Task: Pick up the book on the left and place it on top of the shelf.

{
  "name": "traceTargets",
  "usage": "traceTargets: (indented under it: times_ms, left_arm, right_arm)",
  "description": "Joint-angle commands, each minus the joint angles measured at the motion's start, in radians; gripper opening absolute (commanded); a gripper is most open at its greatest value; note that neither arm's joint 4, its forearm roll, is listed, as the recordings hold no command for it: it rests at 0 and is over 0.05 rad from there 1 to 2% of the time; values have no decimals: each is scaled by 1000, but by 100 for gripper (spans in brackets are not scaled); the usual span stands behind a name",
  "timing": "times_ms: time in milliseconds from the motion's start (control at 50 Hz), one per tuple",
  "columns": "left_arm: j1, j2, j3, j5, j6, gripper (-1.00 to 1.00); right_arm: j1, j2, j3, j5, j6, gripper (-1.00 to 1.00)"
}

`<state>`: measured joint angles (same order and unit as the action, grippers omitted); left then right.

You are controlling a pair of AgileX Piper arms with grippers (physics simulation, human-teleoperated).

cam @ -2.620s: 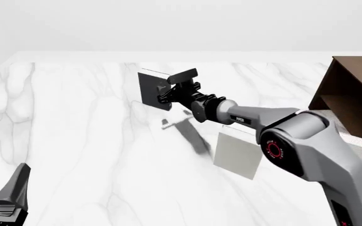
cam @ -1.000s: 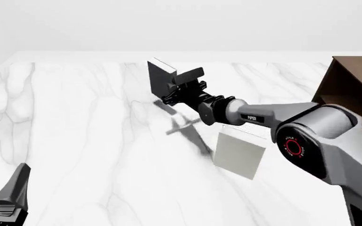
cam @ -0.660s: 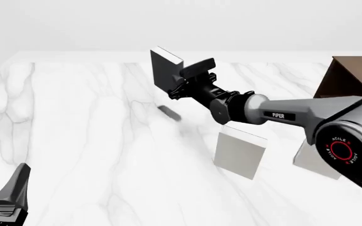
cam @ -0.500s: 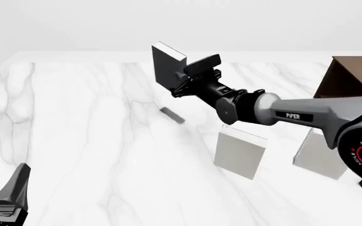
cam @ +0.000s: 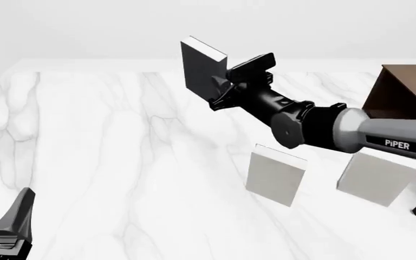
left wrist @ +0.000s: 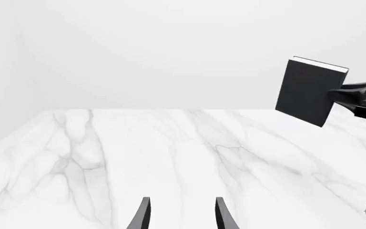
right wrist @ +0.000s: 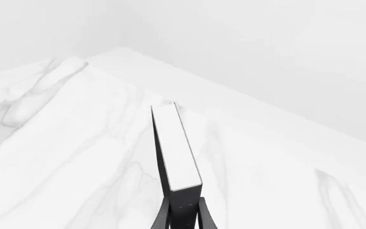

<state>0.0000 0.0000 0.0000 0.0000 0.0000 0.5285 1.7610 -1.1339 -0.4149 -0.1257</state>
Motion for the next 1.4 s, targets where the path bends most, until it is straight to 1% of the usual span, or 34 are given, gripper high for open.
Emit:
traceTargets:
  times_ms: [20,260,640,840,900,1060,1180,1260,1400]
  left_arm:
    - [0,0,0,0,0,100]
    - [0,0,0,0,0,100]
    - [0,0,0,0,0,100]
    - [0,0,0,0,0,100]
    - [0,0,0,0,0,100]
    - [0,0,0,0,0,100]
    - [0,0,0,0,0,100]
    - [0,0,0,0,0,100]
    - [0,0,0,0,0,100]
  right_arm:
    - [-4,-117,75,-3,6,-100]
    - [-19,-235,157,19,-13,-100]
    - [-51,-422,222,104,-77,-100]
    - [-102,-505,263,138,-110,-100]
    - [-128,-546,269,161,-130,-100]
    - [-164,-613,294,200,-164,-100]
    - [-187,-661,302,224,-177,-100]
    - [-204,-693,305,245,-196,-100]
    - [-252,-738,318,275,-220,-100]
